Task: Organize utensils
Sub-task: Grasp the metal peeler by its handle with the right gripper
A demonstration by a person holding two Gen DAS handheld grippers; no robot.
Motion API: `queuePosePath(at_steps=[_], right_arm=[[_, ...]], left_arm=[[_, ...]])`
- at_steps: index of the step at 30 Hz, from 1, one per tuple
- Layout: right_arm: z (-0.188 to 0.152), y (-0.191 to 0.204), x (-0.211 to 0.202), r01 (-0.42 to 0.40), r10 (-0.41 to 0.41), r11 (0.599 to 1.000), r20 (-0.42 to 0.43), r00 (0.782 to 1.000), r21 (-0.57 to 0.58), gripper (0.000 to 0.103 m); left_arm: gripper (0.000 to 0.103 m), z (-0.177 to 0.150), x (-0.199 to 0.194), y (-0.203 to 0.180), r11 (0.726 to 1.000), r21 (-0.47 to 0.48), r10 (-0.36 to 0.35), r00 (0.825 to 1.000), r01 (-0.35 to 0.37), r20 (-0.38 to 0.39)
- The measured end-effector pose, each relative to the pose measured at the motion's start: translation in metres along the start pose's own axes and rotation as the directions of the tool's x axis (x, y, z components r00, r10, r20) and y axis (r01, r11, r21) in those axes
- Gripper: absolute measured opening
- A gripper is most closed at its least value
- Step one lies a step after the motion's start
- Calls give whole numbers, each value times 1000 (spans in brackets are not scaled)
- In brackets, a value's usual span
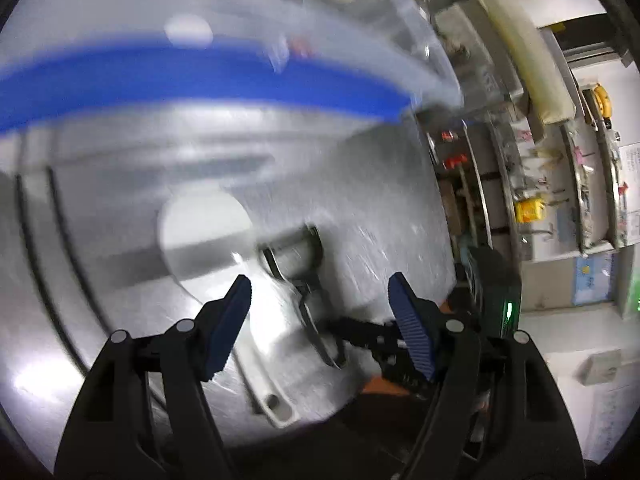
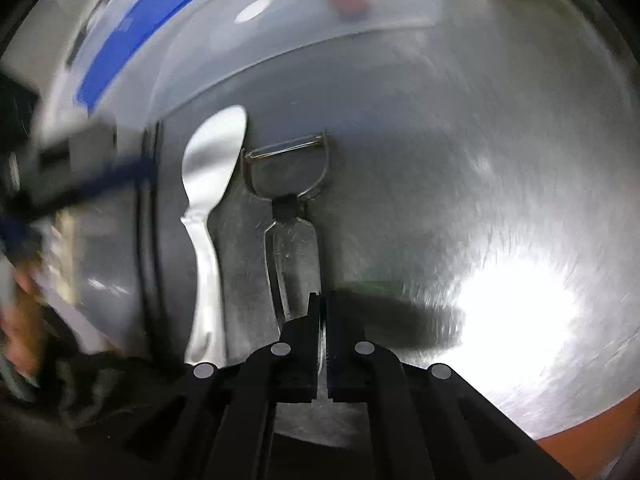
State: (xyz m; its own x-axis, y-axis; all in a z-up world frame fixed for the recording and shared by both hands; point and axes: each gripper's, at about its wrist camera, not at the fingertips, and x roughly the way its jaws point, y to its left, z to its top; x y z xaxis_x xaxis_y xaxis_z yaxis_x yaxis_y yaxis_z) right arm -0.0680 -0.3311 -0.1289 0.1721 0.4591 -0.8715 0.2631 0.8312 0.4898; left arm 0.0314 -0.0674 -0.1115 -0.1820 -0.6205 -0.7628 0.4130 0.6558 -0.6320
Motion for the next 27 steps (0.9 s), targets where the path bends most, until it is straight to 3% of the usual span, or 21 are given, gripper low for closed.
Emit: queuePosePath(at_steps=[3, 5, 7, 9, 14, 17, 19, 20, 25, 27], right_arm=[[0, -24, 3, -157, 158, 983, -9, 987, 94, 4], [-1, -39, 4, -269, 274, 949, -7, 962, 164, 3], [1, -48, 8, -321, 328, 927, -2, 945, 192, 3], [-3, -48, 11, -329, 335, 925, 1, 942, 190, 3], [-10, -22, -1, -167, 167, 983, 12, 986, 71, 7], [-12, -5, -14, -88, 88, 996, 40, 995, 2, 10], [-17, 10, -21, -39, 42, 998, 55, 998, -51, 25], [-19, 19, -26, 10, -4, 995, 68, 998, -95, 39], [-28, 55, -10, 115, -104, 954, 53, 993, -277, 41], [-31, 60, 3, 169, -161, 931, 51, 986, -323, 40]], left_arm=[[68, -5, 22, -3, 999, -5, -37, 998, 36, -56], [68, -4, 34, -4, 999, -10, -47, 996, 46, -80], [68, -1, 45, -4, 999, -17, -47, 994, 46, -94], [67, 2, 53, -3, 999, -29, -20, 995, 17, -93], [67, 13, 62, -4, 997, -13, 75, 994, -77, -83], [67, 19, 66, -6, 994, -5, 112, 990, -113, -87], [67, 20, 73, -7, 992, -6, 128, 987, -129, -93], [66, 20, 75, -9, 991, -7, 129, 987, -130, -98], [48, 21, 83, -5, 989, -41, 136, 985, -141, -103], [32, 22, 84, -2, 987, -56, 145, 985, -151, -98]])
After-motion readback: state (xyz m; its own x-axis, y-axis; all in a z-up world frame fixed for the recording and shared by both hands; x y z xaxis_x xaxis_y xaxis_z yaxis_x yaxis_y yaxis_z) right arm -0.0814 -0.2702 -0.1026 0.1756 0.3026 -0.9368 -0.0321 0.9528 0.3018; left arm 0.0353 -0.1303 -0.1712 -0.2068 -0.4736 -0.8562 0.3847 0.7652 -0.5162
